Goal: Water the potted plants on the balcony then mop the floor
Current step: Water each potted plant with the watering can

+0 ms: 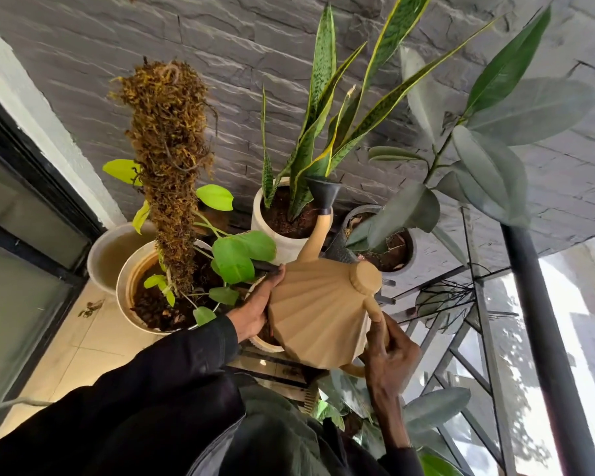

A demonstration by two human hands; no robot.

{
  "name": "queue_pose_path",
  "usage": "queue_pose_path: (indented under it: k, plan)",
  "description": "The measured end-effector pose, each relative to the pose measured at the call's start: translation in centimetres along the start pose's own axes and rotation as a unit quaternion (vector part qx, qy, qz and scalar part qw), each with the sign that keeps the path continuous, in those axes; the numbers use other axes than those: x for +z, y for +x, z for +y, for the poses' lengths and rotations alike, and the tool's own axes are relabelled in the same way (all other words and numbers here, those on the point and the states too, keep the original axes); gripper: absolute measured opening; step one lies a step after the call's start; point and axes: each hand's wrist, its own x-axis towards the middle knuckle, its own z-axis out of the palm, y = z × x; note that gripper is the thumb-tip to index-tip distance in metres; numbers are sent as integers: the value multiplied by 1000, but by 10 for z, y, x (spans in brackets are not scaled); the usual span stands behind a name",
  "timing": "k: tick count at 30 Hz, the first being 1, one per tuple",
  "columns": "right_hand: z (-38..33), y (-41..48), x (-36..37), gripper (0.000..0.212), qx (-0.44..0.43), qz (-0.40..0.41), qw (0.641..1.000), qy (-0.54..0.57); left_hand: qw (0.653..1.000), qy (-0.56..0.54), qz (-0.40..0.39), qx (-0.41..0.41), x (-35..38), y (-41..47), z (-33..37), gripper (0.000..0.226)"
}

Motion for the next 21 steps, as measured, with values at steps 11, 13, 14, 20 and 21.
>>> queue_pose_path:
  k: [11, 13, 14, 20, 21]
  plan:
    - [5, -12, -43, 50, -13, -64, 998, 20, 996, 8, 29, -86, 7, -28, -73, 57]
    - [6, -14, -52, 42, 11, -93, 996, -3, 994, -5, 34, -102, 7, -34, -90, 56]
    - [9, -15, -56, 30, 17, -106, 994, -18, 993, -13, 36, -113, 6, -38, -99, 55]
    - [28, -9, -66, 47, 43, -191, 977, -88, 981, -29, 48, -187, 4, -51, -143, 52]
    - [27, -8, -66, 53, 50, -207, 972, -100, 977, -26, 54, -204, 3, -53, -149, 52]
